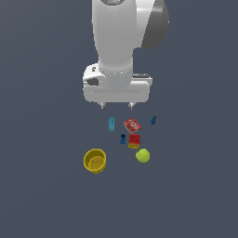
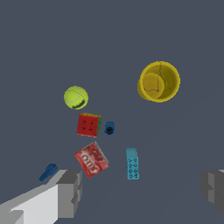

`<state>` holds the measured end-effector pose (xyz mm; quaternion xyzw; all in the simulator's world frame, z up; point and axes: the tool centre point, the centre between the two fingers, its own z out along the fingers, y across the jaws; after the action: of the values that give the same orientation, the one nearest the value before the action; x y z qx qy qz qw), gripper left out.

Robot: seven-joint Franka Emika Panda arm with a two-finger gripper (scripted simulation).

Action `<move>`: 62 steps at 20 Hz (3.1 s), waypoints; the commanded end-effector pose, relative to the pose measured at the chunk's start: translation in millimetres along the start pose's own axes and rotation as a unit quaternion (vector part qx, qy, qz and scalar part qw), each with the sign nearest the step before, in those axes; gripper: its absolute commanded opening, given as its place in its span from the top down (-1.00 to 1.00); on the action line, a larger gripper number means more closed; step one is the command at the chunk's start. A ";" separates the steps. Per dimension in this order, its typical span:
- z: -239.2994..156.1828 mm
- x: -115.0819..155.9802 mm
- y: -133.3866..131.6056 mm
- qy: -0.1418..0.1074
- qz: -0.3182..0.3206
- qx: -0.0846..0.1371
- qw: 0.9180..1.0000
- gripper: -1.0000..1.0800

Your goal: Pick up a designated object from a clutter of objects.

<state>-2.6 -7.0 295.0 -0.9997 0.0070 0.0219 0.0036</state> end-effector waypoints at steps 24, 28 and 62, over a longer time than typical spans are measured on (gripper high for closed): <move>11.2 0.7 -25.7 -0.003 -0.074 0.002 0.997 -0.92; 25.0 4.3 -28.3 -0.002 -0.114 -0.002 0.993 -0.92; 188.7 12.3 -75.9 0.010 -0.582 -0.019 0.813 -0.92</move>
<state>3.5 67.7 112.0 -0.8285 -0.5599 0.0075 -0.0037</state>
